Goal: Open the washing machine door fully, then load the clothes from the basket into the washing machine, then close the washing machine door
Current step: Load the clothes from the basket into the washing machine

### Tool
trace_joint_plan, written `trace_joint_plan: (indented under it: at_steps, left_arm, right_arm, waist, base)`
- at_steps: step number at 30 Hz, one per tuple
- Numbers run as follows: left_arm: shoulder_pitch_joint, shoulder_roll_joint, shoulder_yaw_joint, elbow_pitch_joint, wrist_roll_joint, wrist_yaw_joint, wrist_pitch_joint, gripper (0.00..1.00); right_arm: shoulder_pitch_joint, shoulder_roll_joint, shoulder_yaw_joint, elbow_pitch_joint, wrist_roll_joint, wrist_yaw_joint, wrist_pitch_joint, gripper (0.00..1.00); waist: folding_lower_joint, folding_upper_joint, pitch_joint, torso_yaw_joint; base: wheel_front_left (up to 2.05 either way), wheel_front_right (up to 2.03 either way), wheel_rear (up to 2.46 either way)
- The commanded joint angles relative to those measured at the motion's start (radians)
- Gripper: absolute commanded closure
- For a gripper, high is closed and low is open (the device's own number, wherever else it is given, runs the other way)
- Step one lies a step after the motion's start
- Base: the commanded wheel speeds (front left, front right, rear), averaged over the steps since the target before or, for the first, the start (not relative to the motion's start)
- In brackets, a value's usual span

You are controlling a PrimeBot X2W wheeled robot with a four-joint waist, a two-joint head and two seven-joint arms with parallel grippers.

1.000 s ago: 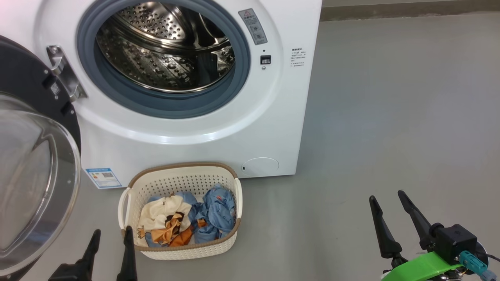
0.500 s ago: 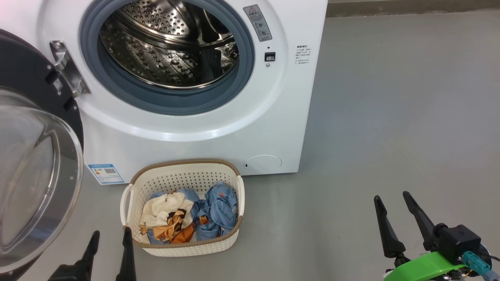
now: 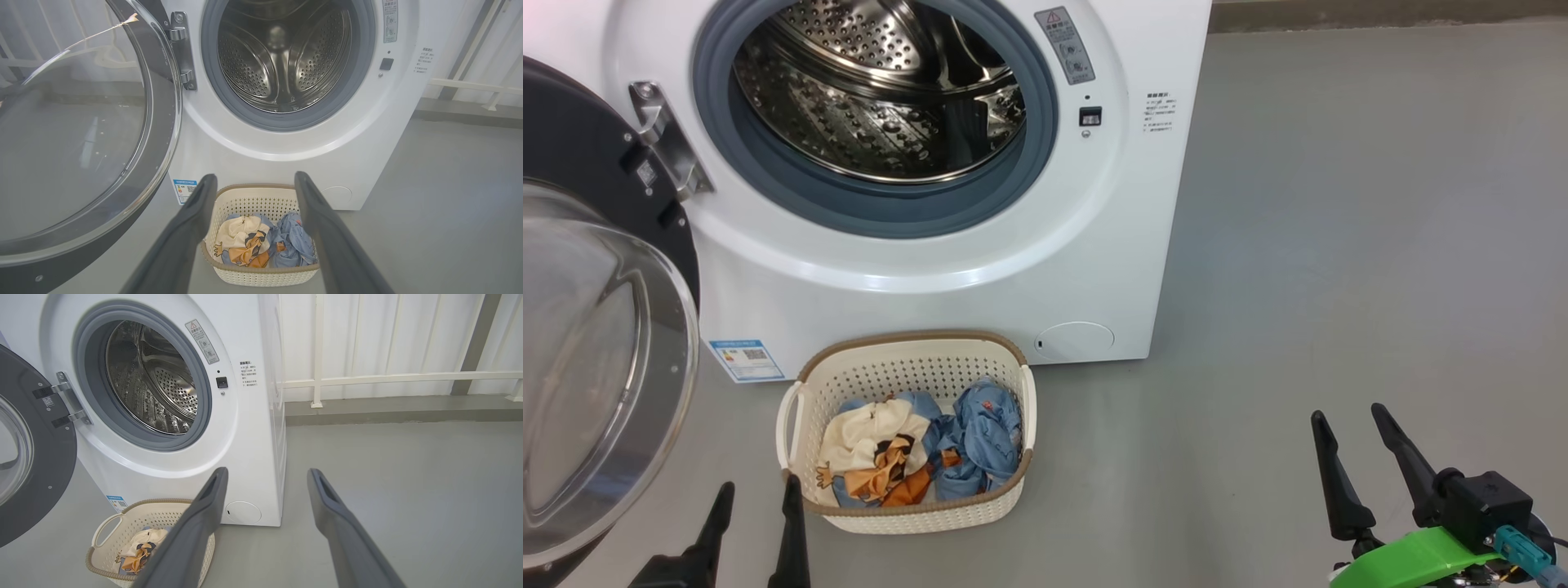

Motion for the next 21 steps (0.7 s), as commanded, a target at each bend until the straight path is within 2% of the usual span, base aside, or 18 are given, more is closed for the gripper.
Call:
trace_joint_plan:
  at_steps: [1, 13, 21]
  left_arm:
    - [-0.048, 0.022, 0.033, -0.019, -0.001, 0.003, -0.012, 0.00]
    - [-0.055, 0.029, 0.029, -0.008, -0.002, 0.016, -0.014, 0.00]
    - [-0.057, 0.030, 0.028, -0.005, -0.008, 0.024, -0.014, 0.00]
  right_arm:
    - [-0.002, -0.003, 0.027, -0.024, -0.007, 0.010, 0.000, 0.00]
    - [-0.001, -0.004, 0.023, -0.020, -0.009, 0.010, -0.001, 0.00]
    - [0.001, -0.006, 0.025, -0.031, -0.011, 0.010, 0.005, 0.00]
  waist:
    - [0.0000, 0.0000, 0.001, 0.001]
    - [0.0000, 0.0000, 0.003, 0.009]
    - [0.0000, 0.0000, 0.011, 0.016]
  base:
    - [0.00, 0.00, 0.00]
    - [0.03, -0.03, 0.00]
    - [0.88, -0.88, 0.00]
